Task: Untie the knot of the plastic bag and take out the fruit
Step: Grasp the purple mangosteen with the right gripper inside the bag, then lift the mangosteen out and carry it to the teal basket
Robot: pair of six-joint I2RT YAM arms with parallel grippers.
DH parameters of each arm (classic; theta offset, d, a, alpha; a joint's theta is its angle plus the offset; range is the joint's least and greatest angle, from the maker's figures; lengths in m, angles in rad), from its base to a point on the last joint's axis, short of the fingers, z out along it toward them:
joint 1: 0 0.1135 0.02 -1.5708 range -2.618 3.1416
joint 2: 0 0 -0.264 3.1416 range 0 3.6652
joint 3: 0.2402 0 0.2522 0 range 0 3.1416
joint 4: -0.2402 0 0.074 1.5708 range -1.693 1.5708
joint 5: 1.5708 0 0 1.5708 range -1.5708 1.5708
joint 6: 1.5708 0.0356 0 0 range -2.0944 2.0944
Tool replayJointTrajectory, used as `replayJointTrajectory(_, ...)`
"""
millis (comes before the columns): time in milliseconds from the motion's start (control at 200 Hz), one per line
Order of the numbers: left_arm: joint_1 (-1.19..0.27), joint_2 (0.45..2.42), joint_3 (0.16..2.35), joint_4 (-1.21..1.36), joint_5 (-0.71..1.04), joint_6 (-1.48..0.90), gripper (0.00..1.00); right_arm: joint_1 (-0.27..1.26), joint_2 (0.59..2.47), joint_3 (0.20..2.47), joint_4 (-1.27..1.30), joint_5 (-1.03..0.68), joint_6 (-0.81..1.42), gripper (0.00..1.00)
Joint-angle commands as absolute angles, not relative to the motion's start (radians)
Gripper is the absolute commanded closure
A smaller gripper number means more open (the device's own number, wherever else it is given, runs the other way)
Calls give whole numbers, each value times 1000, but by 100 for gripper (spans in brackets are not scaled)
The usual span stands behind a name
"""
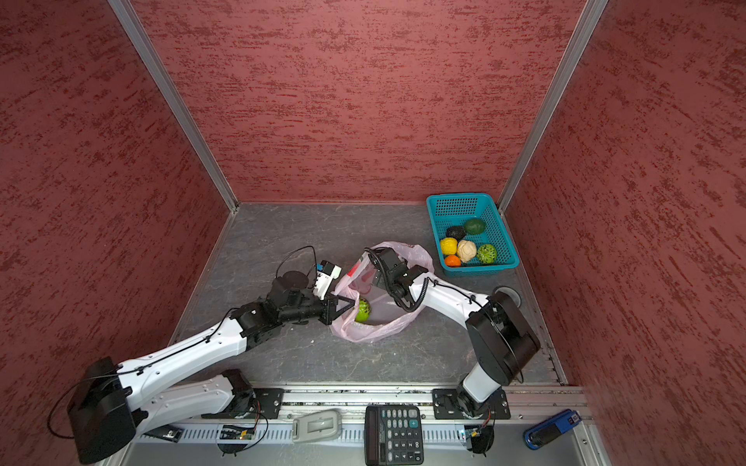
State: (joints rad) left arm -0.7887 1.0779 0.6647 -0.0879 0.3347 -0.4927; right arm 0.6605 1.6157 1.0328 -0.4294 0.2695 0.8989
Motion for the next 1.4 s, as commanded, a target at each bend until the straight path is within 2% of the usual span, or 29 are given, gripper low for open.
replayJointTrajectory(0, -795, 1072, 652, -57, 329, -494, 100, 653, 1646, 1036, -367, 304, 897, 11)
replayJointTrajectory(225, -799, 1096, 661, -51, 335, -492, 100, 632, 1690, 1010, -279, 304, 893, 14)
replayJointTrajectory(526, -811, 1106, 670, -55, 327, -493, 100, 591, 1753, 995, -213, 281, 879, 23)
replayJointTrajectory(897, -833, 1117, 669, -43, 288, -501, 100, 586, 1751, 971, -183, 232, 865, 48)
replayJointTrajectory(1398, -841, 1124, 652, -23, 208, -504, 100, 668, 1537, 945, -268, 60, 786, 50)
